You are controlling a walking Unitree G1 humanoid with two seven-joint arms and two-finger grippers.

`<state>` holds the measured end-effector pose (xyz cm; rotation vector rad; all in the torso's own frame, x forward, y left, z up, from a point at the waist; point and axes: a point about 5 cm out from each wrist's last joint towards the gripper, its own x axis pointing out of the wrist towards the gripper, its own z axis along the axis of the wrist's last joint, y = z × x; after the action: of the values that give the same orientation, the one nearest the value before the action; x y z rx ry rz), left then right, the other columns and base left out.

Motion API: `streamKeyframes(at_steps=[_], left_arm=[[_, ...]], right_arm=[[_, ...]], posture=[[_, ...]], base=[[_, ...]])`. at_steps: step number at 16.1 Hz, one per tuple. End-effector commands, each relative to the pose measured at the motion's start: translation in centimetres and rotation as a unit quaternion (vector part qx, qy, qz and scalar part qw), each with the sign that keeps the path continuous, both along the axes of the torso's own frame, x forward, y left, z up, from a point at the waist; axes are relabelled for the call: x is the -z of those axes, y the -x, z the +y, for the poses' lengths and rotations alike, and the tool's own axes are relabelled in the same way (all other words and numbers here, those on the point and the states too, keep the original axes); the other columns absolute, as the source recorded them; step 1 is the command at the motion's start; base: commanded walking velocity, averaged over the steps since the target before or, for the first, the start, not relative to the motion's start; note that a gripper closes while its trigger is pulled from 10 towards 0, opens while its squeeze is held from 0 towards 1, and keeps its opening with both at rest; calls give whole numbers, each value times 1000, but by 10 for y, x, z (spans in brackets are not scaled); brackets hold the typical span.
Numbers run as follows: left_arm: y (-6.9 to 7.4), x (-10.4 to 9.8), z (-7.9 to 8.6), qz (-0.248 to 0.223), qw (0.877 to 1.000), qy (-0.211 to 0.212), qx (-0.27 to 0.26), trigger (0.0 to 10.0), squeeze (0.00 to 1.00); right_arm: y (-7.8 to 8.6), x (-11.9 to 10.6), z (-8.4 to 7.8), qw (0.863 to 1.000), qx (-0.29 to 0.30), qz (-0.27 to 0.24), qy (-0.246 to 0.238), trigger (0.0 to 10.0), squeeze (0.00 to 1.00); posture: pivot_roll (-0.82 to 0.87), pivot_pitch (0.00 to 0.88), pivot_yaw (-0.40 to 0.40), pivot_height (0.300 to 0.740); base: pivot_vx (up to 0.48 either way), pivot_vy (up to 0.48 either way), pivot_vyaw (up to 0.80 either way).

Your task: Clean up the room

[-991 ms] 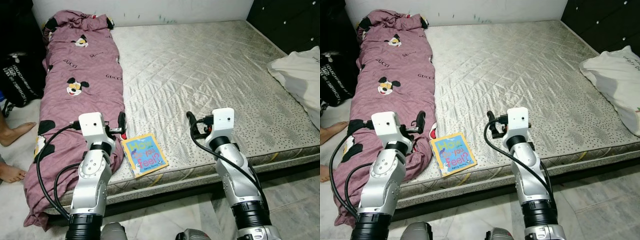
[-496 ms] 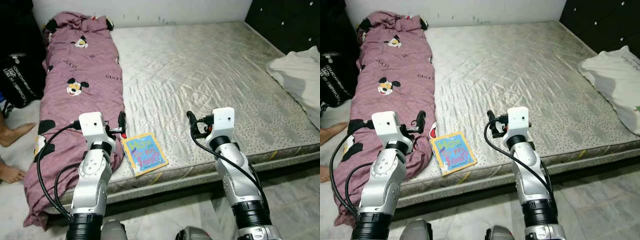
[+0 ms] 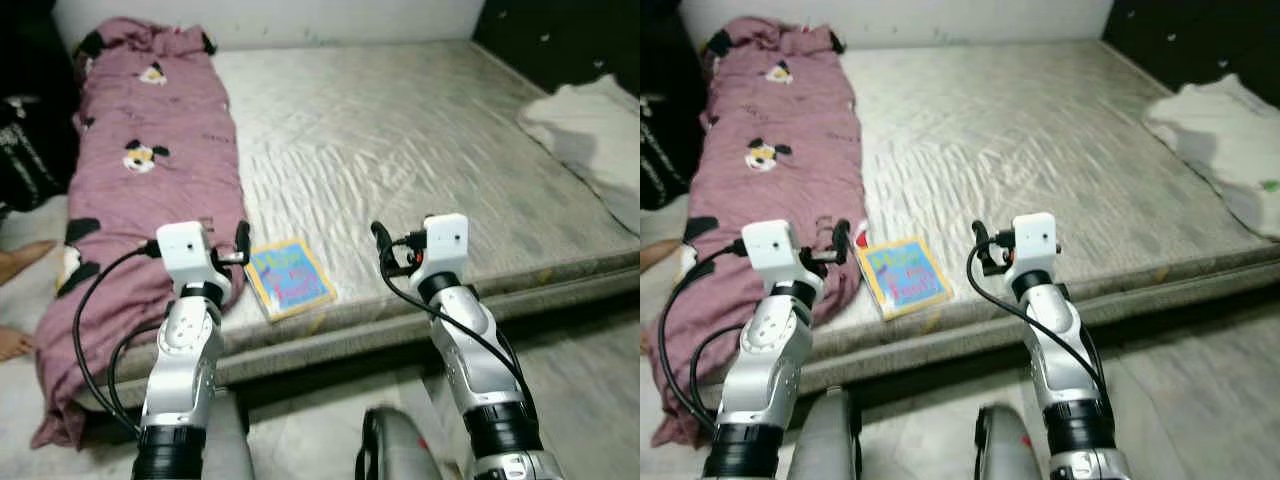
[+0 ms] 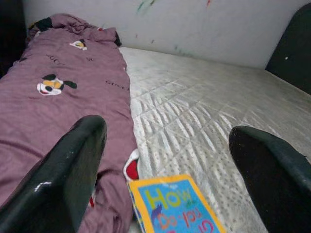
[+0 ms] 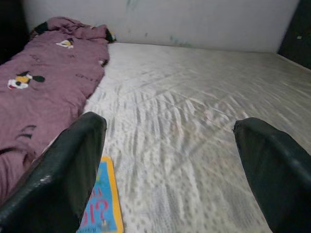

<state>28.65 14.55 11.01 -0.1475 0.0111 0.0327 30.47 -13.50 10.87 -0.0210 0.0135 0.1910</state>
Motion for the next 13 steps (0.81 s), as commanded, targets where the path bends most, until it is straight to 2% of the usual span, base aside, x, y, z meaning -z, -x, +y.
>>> streamKeyframes(at_steps=[1,7,13], left_arm=[[0,-1,0,0,1000,-3,-3,10000,0],[0,-1,3,-3,1000,5,-9,10000,0],[-2,-2,2,-9,1000,8,2,10000,0]], right_arm=[[-1,0,-2,1000,3,1,2,10000,0],[-2,0,-1,1000,2,0,2,10000,0],[-3,0,0,1000,2,-2,3,10000,0]], posture=[[14,51,-36,625],[14,53,-36,625],[12,52,-33,625]], base=[[0,0,0],[0,0,0],[321,0,0]])
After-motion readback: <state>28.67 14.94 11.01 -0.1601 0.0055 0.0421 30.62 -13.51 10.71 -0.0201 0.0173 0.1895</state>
